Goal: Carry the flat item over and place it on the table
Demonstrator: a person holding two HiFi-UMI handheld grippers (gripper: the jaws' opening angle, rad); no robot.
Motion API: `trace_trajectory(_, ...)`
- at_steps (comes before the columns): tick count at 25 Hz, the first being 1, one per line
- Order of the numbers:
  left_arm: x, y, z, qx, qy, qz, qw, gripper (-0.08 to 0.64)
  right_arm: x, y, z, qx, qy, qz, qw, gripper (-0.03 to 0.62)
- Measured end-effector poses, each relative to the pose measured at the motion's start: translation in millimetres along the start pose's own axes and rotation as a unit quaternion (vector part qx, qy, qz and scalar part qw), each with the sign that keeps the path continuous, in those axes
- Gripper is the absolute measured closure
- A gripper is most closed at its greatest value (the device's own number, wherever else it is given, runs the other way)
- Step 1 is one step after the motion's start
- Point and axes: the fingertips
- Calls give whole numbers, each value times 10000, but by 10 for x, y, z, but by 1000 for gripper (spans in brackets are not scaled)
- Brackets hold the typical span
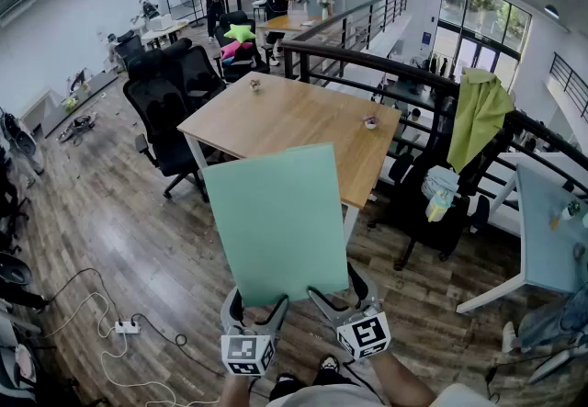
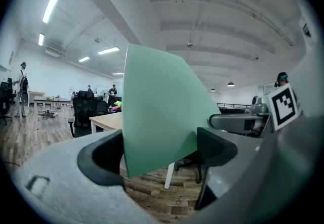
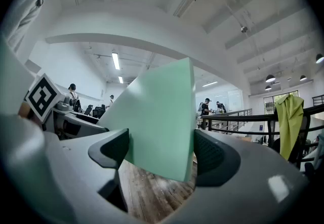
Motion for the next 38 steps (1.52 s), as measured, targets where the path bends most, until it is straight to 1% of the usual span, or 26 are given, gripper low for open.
trace_trajectory(4, 19, -22, -73, 18, 14, 9, 10000, 95, 19, -68, -18, 35, -6, -80, 10000, 187)
trace_trajectory(9, 31, 3, -70, 53, 29, 22, 10000, 95, 34, -45, -25, 63, 6, -90, 9999, 187)
trace_trajectory(12, 34, 57, -43, 14, 56, 2, 10000, 95, 43, 8, -55, 56, 68, -68, 9999, 186)
trace_trajectory(17, 38, 133, 48, -3, 32, 79, 10000, 95, 33, 123, -67, 59, 84, -2, 9999, 186)
trace_trajectory(23, -31, 288, 174, 79, 3, 6, 10000, 95, -31, 314, -110, 166, 89, -48, 9998, 187)
trace_trajectory(27, -70, 412, 256, 126, 45, 51, 9999, 95, -115, 454, -159, 215, 67, -42, 9997, 187)
trace_trajectory(31, -114, 503, 286, 163, -32, 54, 9998, 95, -153, 528, -213, 268, 78, -4, 9996, 187)
trace_trajectory(38, -131, 487, 323, 230, -59, 59, 9997, 95, -177, 556, -161, 346, 108, 5, 9993, 187)
Point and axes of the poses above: the fingertips, and each gripper's own axes: z forward along the fingers, y to its right, x out of its top, and after that the axes turned 3 degrees about -z, right-handed
